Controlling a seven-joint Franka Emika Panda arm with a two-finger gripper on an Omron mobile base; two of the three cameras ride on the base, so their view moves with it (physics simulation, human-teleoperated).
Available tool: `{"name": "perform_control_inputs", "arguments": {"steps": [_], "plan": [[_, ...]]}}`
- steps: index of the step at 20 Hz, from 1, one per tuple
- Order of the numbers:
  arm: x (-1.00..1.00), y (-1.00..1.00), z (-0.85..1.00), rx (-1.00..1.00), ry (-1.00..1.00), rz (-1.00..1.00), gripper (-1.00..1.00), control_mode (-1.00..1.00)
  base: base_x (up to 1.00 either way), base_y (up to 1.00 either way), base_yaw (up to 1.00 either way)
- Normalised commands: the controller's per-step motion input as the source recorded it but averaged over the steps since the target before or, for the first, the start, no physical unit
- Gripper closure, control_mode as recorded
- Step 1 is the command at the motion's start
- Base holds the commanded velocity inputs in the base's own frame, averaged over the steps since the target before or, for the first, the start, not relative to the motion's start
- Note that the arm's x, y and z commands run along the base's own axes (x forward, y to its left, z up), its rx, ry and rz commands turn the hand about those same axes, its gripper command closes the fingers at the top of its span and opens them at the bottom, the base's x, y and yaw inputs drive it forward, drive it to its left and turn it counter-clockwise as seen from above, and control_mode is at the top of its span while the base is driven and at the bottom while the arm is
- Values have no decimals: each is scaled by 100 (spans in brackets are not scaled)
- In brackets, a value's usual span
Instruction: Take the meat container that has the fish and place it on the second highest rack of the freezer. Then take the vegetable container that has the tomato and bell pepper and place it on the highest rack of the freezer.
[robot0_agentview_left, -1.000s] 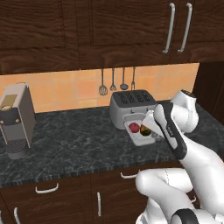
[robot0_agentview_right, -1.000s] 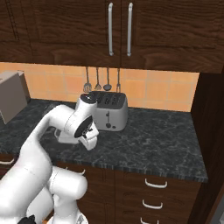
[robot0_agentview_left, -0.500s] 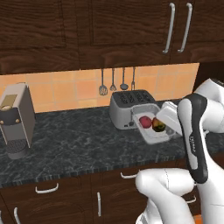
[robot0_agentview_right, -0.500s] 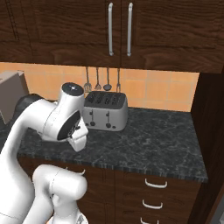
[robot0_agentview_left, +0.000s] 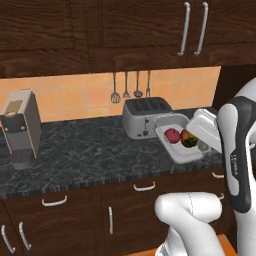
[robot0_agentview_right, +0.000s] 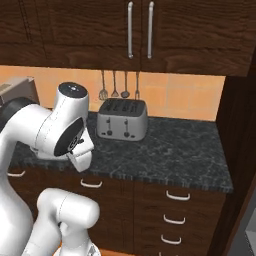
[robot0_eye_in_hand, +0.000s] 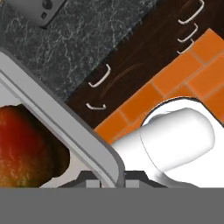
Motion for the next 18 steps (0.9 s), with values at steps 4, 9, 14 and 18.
{"name": "perform_control_inputs", "arguments": {"steps": [4,9,14,18], "plan": [[0,0,0,0,0,0,100,100,-100,-13,-15],[0,0,0,0,0,0,100,100,-100,-10,-41],[0,0,0,0,0,0,100,100,-87,-7,-61],[0,0,0,0,0,0,100,100,-51,-19,-65]]}}
